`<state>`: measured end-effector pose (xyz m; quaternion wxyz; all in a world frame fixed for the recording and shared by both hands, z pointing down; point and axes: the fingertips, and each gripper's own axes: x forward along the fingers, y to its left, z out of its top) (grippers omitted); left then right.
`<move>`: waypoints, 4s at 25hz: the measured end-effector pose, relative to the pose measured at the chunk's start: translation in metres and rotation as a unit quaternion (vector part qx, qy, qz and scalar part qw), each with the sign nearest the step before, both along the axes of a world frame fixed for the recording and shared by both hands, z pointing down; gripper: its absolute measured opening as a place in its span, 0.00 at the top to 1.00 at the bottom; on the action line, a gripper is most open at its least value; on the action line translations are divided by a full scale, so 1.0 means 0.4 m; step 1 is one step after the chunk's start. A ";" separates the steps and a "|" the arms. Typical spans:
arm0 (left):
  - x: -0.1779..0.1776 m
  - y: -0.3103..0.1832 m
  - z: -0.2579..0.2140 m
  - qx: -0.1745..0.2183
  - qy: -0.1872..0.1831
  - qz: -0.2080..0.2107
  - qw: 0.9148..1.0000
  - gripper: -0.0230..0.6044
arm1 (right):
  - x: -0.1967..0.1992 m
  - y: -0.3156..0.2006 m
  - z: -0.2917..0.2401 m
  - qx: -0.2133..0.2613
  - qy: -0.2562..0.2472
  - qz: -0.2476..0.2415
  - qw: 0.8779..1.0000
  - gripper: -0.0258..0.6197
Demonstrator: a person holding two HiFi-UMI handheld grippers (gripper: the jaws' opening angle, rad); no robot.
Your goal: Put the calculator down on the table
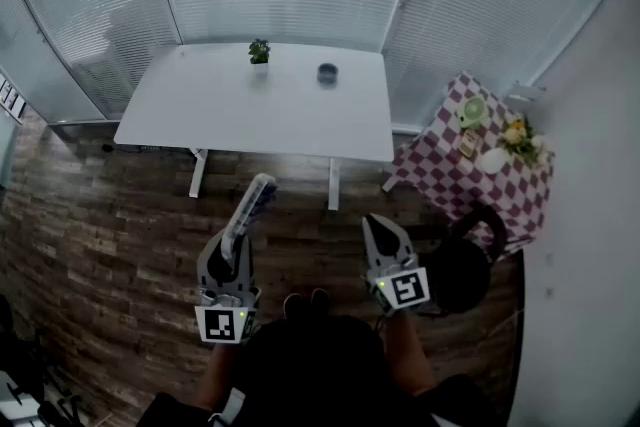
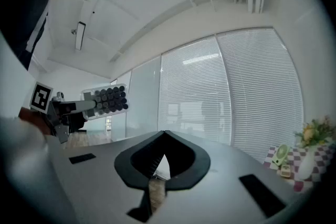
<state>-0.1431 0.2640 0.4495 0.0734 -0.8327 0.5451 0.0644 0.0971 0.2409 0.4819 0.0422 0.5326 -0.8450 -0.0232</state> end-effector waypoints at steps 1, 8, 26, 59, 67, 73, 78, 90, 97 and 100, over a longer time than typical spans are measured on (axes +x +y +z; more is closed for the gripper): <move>0.000 0.001 0.005 -0.002 -0.001 -0.001 1.000 0.80 | 0.007 0.003 0.017 -0.004 -0.002 0.000 1.000 0.95; -0.004 -0.006 0.013 -0.022 0.040 -0.007 0.999 0.80 | 0.030 0.007 0.022 0.000 -0.013 -0.011 1.000 0.95; 0.052 0.020 0.015 -0.015 0.028 -0.029 0.999 0.80 | 0.093 -0.012 0.041 -0.003 -0.029 -0.017 0.999 0.95; 0.081 -0.242 0.068 -0.038 0.043 -0.044 0.997 0.80 | 0.148 -0.286 0.121 -0.048 -0.066 -0.062 0.995 0.95; 0.047 -0.386 0.054 -0.038 0.044 -0.032 0.998 0.80 | 0.109 -0.424 0.092 -0.042 -0.068 -0.051 0.996 0.95; 0.013 -0.487 0.044 -0.042 0.046 -0.020 0.998 0.80 | 0.083 -0.510 0.087 -0.043 -0.056 -0.025 0.997 0.95; -0.021 -0.578 0.045 -0.046 0.055 -0.006 0.997 0.80 | 0.057 -0.580 0.068 -0.043 -0.055 -0.009 0.998 0.95; -0.082 -0.766 0.074 -0.057 0.041 0.041 0.997 0.80 | -0.026 -0.708 0.075 -0.030 -0.065 0.026 0.997 0.95; -0.064 -0.838 0.078 -0.060 0.044 0.044 0.996 0.80 | -0.024 -0.780 0.086 -0.030 -0.048 0.010 0.998 0.95; -0.044 -0.881 0.074 -0.050 0.042 0.037 0.997 0.80 | -0.024 -0.830 0.066 -0.013 -0.041 -0.013 0.999 0.95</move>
